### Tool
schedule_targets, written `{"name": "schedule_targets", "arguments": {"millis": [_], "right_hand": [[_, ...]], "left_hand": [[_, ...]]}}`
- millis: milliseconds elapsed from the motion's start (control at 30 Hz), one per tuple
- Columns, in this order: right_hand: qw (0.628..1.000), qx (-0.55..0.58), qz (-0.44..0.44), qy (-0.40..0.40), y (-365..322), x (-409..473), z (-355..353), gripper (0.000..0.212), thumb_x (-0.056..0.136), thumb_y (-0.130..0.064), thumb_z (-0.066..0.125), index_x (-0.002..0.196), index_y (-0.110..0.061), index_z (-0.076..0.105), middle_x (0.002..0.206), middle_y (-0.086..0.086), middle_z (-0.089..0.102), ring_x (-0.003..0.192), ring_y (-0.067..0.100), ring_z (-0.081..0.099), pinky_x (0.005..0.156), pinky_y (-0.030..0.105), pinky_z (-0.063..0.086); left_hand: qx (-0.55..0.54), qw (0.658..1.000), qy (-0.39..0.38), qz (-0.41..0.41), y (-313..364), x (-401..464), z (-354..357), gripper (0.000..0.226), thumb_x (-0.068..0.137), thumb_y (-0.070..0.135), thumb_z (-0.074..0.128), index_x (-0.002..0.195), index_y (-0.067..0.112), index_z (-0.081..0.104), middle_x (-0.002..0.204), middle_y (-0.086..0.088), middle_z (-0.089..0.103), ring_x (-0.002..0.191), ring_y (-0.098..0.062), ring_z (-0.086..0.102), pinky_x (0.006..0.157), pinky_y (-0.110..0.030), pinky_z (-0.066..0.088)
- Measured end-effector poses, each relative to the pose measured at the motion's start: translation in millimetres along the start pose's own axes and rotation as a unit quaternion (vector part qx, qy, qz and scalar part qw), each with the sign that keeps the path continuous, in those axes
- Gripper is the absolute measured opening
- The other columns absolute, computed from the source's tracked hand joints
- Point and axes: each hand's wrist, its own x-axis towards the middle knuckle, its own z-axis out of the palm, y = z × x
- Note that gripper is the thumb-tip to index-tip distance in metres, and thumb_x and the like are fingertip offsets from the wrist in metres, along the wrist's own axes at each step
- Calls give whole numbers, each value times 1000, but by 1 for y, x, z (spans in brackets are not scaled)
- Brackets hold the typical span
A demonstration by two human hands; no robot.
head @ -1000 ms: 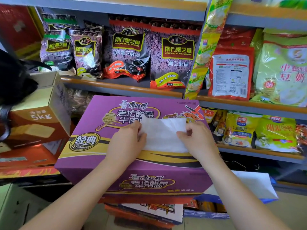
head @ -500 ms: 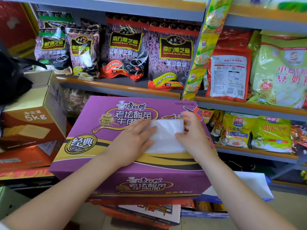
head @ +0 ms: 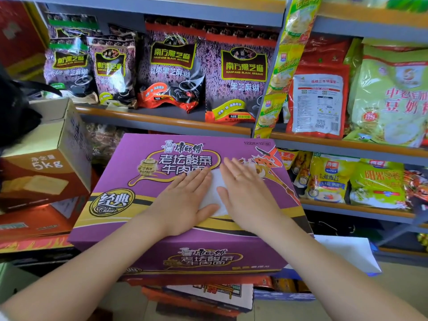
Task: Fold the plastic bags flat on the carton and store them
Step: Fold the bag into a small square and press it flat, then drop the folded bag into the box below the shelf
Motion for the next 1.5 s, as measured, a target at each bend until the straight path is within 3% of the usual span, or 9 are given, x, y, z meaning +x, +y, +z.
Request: {"name": "schedule_targets", "arguments": {"millis": [100,267,433,567,833,933,1033,1200,1500], "right_hand": [[997,-18,59,-52,3,0,13,68,90,-47,8,149,-14,2,159,3,2,147,17,-2,119,38,-1],[995,-5,55,-89,17,-2,10,59,99,-40,16,150,-16,-4,159,-1,-7,146,12,-9,119,36,-4],[993,14,54,-103,18,1,13,59,99,-39,19,150,-20,-5,158,1,-14,145,16,-13,118,36,-5],[991,12,42,-126,23,-1,10,62,99,-36,20,148,-14,-11,157,2,-19,144,15,-17,118,33,-8],[991,-5,52,-119,32,-9,8,66,89,-41,-2,149,-13,-10,158,1,-15,144,11,-15,118,35,-12],[989,-46,94,-100,32,-9,3,60,96,-38,4,149,-12,-6,158,4,-13,145,15,-13,118,39,-11],[999,-50,-2,11,13,-9,4,66,88,-39,6,149,-16,13,158,6,9,146,21,10,119,41,-4],[994,-15,-48,-101,21,-10,4,94,72,-70,-16,150,-20,-2,158,-4,-9,145,8,-10,115,30,-9],[981,-33,-96,-166,42,-46,-12,121,52,-88,24,149,-24,-7,153,-7,-21,142,6,-14,111,22,-8]], "left_hand": [[12,1000,11,-2,1,-1,1,117,46,73,-40,145,17,-12,142,10,-25,141,-10,-13,108,-24,-12],[52,998,-28,-12,5,-2,-8,119,48,73,-39,146,13,-9,155,-2,-11,142,-13,-8,111,-26,-8],[87,995,-15,-46,31,24,-21,72,92,55,3,146,8,3,156,-9,2,143,-18,2,115,-34,-4],[33,999,32,22,36,32,-3,99,68,64,-26,147,12,5,156,-3,6,143,-13,0,112,-26,-9],[39,999,0,-13,16,9,-2,114,53,71,-36,146,14,-5,156,-2,-8,142,-12,-9,108,-23,-15],[23,999,-7,-36,11,2,-3,103,60,73,-16,146,16,-9,155,-1,-11,142,-12,-10,113,-27,-9],[11,999,-21,-37,8,1,-5,102,60,72,-9,146,17,-9,155,0,-12,142,-12,-12,114,-29,-7],[-9,999,-45,8,-9,-4,-10,116,52,87,-15,146,20,-8,152,8,-15,138,-4,-15,109,-21,-11],[3,994,-84,69,-7,-27,-21,117,47,93,2,146,30,4,156,0,-6,142,-18,-3,114,-31,2]]}}
